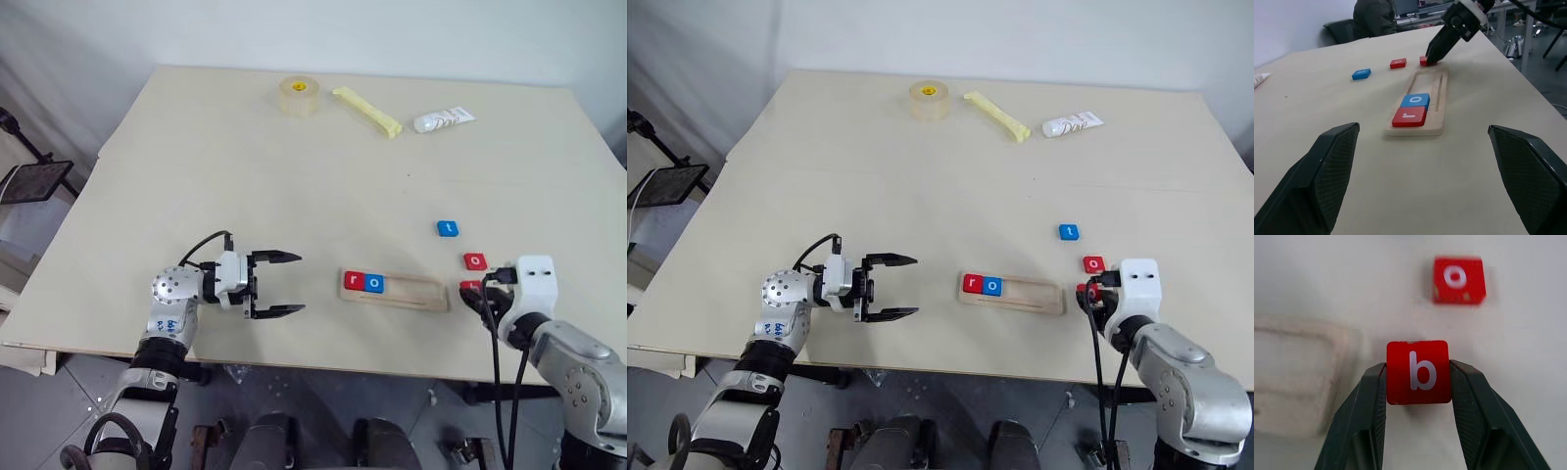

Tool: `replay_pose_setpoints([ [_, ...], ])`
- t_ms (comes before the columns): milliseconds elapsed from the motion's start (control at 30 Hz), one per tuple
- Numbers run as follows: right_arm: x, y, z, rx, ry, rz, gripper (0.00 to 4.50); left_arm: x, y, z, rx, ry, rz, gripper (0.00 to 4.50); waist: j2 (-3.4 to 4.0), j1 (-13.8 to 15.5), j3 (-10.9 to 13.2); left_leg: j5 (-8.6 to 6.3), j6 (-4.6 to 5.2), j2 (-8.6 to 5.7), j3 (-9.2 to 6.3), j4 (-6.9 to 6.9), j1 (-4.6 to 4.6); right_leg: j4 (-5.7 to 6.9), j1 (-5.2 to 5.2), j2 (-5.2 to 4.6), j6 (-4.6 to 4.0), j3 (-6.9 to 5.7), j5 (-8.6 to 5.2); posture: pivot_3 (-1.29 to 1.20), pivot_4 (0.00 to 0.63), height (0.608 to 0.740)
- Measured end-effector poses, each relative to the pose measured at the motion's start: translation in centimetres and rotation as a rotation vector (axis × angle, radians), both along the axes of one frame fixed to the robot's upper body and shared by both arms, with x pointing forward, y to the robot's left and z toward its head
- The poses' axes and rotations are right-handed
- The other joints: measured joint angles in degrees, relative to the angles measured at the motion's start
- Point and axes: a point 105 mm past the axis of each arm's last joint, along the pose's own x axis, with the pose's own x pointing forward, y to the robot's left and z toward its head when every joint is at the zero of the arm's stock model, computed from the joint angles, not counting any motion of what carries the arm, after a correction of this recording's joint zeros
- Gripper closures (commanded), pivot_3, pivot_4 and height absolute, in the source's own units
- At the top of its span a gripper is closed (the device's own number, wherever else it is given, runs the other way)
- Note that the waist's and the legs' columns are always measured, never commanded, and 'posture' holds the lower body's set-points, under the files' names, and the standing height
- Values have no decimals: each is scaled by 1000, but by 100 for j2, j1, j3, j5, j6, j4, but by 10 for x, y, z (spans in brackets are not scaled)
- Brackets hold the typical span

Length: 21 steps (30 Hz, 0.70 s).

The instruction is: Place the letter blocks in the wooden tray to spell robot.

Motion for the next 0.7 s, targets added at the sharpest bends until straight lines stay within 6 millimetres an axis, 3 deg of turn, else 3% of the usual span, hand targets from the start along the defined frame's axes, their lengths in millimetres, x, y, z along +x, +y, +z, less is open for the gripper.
replay_pose_setpoints([
  [333, 0, -5, 2, -15, -11, -40, 3035, -1, 1, -2, 7, 9, -13, 0, 0, -5, 0, 0, -1, 6, 0, -3, 2, 4, -4, 4, 0, -3, 0, 0, 150, 740],
  [633, -6, -1, 3, -22, -22, -14, 49, -1, 1, -1, 8, 7, -13, 0, 0, -4, 0, 0, -1, 5, 0, -4, 2, 3, -3, 4, 0, -1, 0, 0, 150, 740],
  [700, -9, -2, 5, -44, -23, 19, 17, -1, 1, -1, 7, 6, -14, 0, 0, 2, 0, 0, -1, 5, -1, -4, 1, 2, -3, 4, 0, -2, 0, 0, 150, 740],
])
